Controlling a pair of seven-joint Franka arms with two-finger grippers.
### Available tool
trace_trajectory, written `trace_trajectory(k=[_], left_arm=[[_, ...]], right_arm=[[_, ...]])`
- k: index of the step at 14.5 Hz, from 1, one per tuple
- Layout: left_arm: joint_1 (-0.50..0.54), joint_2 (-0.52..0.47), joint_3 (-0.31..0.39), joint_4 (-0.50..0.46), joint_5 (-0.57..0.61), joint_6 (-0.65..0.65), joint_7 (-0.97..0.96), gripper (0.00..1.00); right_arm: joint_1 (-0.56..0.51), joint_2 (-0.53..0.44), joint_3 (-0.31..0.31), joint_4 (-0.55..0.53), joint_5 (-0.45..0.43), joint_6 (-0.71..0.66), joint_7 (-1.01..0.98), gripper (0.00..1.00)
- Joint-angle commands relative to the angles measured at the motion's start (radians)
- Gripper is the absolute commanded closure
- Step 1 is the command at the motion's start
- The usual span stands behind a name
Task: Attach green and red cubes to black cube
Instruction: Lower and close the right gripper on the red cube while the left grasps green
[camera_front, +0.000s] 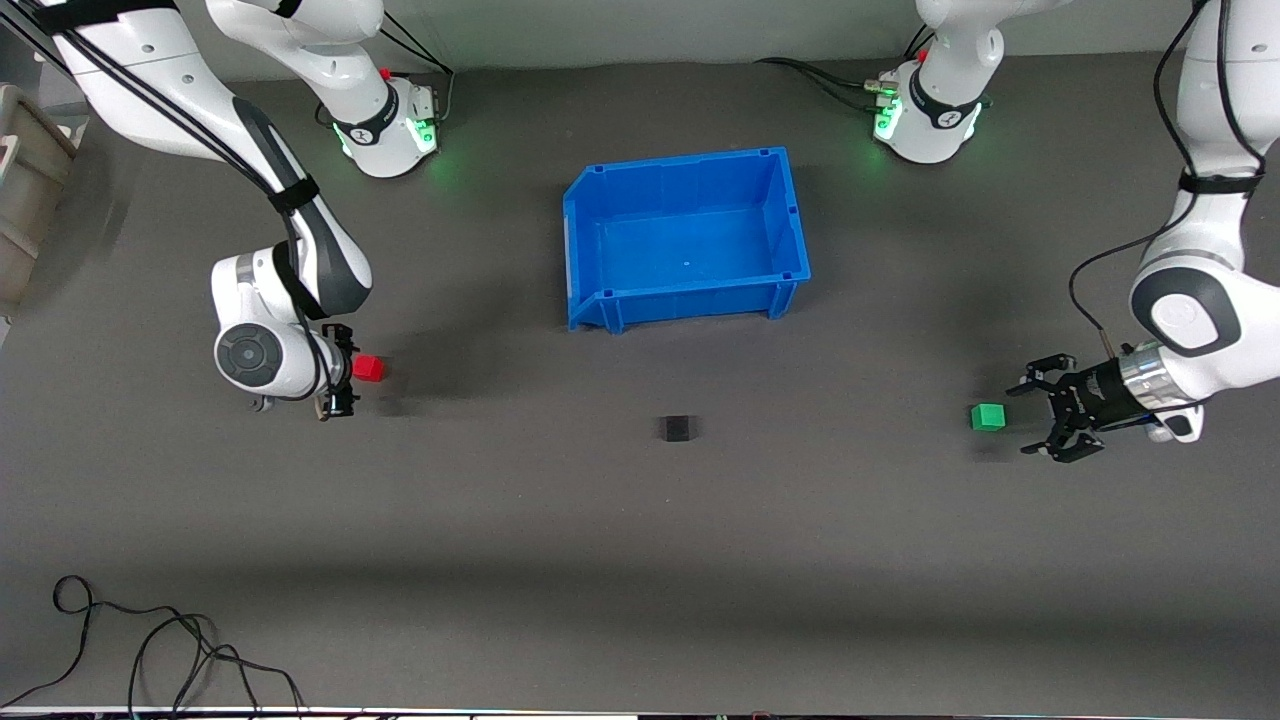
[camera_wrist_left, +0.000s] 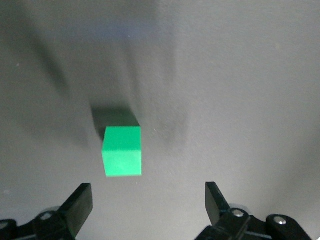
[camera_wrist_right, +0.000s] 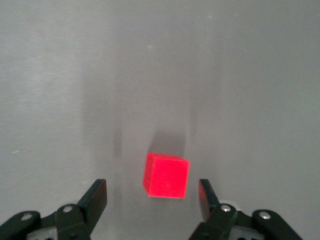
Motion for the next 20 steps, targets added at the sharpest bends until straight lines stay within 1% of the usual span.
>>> trace_trajectory(k=[1, 3, 4, 8, 9, 10, 11, 12, 13, 14, 15, 18, 20], left_arm=[[0.000, 0.016, -0.004, -0.028, -0.051, 0.043, 0.063, 0.00], [0.000, 0.034, -0.005, -0.028, -0.055, 0.058, 0.072, 0.00], [-0.003, 0.044, -0.008, -0.028, -0.061, 0.076, 0.074, 0.00], [-0.013, 0.067, -0.008, -0.045, -0.106, 0.106, 0.131, 0.00], [-0.013, 0.067, -0.008, -0.048, -0.106, 0.106, 0.134, 0.00], [-0.011, 0.067, -0.008, -0.048, -0.106, 0.106, 0.134, 0.05], [-0.006, 0.065, -0.008, -0.047, -0.106, 0.096, 0.134, 0.26], [0.000, 0.059, -0.008, -0.047, -0.104, 0.089, 0.134, 0.48], [0.000, 0.050, -0.007, -0.043, -0.104, 0.081, 0.132, 0.61], [0.000, 0.042, -0.007, -0.040, -0.104, 0.081, 0.129, 0.68], [0.000, 0.041, -0.007, -0.039, -0.104, 0.081, 0.125, 0.80], [-0.003, 0.028, -0.007, -0.034, -0.104, 0.081, 0.114, 0.92], [-0.012, 0.021, -0.007, -0.008, -0.103, 0.058, 0.096, 0.92]], right_arm=[[-0.003, -0.006, 0.009, -0.027, -0.030, 0.025, 0.053, 0.17], [-0.001, 0.025, 0.009, -0.026, -0.040, 0.057, 0.052, 0.17], [-0.001, 0.034, 0.009, -0.026, -0.068, 0.062, 0.052, 0.17], [-0.006, 0.035, 0.008, -0.046, -0.125, 0.064, 0.055, 0.17], [-0.006, 0.037, 0.008, -0.046, -0.126, 0.064, 0.055, 0.17], [-0.006, 0.037, 0.008, -0.047, -0.126, 0.064, 0.055, 0.18], [-0.006, 0.037, 0.008, -0.047, -0.127, 0.062, 0.050, 0.21], [-0.007, 0.039, 0.008, -0.047, -0.127, 0.062, 0.044, 0.33], [-0.011, 0.046, 0.009, -0.047, -0.127, 0.061, 0.042, 0.47], [-0.015, 0.049, 0.009, -0.046, -0.127, 0.061, 0.041, 0.59], [-0.015, 0.051, 0.009, -0.046, -0.127, 0.059, 0.039, 0.67], [-0.015, 0.037, 0.009, -0.035, -0.129, 0.038, 0.041, 0.72], [-0.011, 0.037, 0.009, 0.002, -0.135, 0.025, 0.009, 0.74]])
